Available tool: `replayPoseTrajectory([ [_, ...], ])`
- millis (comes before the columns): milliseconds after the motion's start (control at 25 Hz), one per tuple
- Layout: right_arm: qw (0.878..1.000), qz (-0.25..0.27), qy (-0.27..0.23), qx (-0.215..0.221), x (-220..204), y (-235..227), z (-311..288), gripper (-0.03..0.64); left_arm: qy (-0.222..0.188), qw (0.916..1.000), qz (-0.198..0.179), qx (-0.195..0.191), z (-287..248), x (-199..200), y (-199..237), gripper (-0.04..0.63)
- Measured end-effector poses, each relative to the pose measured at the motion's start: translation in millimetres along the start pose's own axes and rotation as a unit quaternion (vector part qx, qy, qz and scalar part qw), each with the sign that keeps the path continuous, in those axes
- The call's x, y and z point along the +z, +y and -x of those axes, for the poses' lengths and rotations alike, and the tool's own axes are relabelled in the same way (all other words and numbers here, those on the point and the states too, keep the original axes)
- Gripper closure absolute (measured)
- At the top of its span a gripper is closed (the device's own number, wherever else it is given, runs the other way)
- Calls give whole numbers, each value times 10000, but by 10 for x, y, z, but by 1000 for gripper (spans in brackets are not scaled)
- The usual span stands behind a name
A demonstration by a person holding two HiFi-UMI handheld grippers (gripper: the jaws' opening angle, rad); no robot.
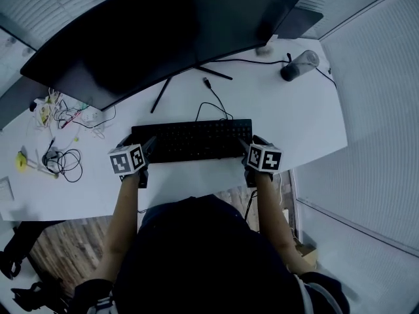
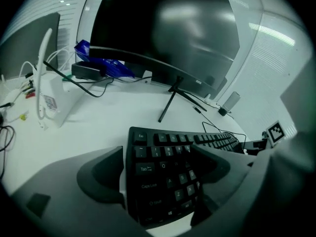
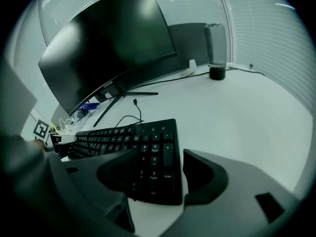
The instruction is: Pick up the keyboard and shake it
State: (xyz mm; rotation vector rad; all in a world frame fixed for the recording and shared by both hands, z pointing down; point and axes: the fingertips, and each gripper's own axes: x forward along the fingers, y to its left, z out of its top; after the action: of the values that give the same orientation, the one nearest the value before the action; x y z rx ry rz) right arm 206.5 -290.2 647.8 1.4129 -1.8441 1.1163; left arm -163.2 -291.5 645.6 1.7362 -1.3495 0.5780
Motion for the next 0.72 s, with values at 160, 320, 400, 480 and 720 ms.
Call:
replayPoseTrajectory([
  [160, 9970, 284, -626, -370, 149, 63, 292, 328, -550, 9957, -572, 469, 331, 152, -38, 165],
  [320, 9835, 755, -1624, -259, 452, 420, 771, 457, -1585, 9810, -1019, 460, 866, 421, -364, 324],
  [400, 9713, 976, -2165, -113, 657, 653, 1023, 518, -2059, 9695, -1254, 447, 1123, 590, -594, 430],
  [480, 9570, 1208, -2636, 79, 836, 905, 1288, 550, -2477, 9571, -1452, 399, 1384, 748, -842, 517],
  [720, 8975, 1977, -3910, 497, 1338, 1596, 2158, 589, -3726, 9114, -1748, 69, 2238, 1283, -1549, 571],
])
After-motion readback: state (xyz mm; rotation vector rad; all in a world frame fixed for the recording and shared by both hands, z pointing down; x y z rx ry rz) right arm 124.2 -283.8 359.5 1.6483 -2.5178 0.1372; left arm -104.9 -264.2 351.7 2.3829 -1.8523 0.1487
